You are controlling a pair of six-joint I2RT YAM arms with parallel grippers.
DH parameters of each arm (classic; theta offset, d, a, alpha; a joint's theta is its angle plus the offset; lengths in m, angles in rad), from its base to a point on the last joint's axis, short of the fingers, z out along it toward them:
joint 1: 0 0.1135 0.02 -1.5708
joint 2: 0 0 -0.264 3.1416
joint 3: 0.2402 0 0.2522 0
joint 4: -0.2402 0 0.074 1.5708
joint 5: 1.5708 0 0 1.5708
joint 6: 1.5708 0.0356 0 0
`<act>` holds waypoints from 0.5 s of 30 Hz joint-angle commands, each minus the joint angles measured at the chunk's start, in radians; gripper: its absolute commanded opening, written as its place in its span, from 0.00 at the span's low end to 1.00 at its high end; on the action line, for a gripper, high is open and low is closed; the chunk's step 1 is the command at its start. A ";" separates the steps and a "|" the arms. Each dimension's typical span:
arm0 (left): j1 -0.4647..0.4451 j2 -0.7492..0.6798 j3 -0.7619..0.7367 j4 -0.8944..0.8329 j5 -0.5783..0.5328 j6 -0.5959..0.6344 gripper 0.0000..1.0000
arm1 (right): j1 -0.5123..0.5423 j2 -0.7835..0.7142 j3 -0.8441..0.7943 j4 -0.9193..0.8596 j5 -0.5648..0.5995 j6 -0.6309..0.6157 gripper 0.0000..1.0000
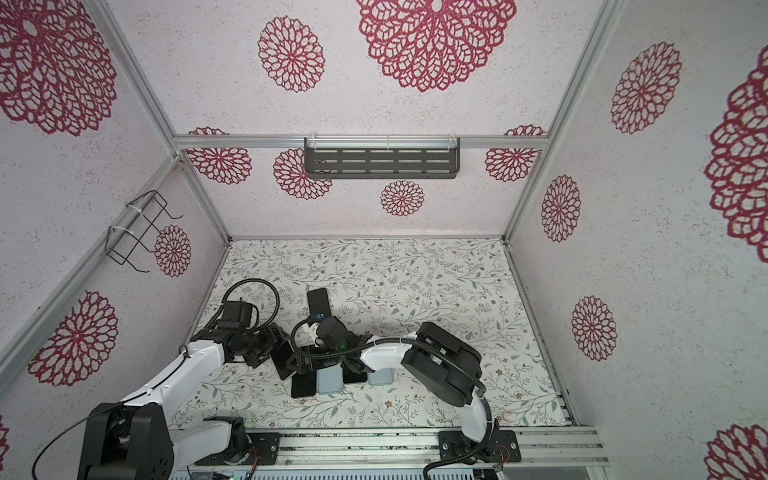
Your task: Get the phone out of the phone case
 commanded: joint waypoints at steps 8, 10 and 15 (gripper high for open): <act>-0.047 -0.042 -0.003 0.069 0.037 -0.043 0.54 | 0.004 0.019 0.053 0.050 -0.013 0.037 0.35; -0.060 -0.041 -0.002 0.081 0.035 -0.050 0.53 | 0.004 0.015 0.050 0.051 -0.013 0.041 0.28; -0.091 -0.041 0.004 0.117 0.035 -0.077 0.54 | 0.003 -0.027 0.022 0.039 0.002 0.045 0.08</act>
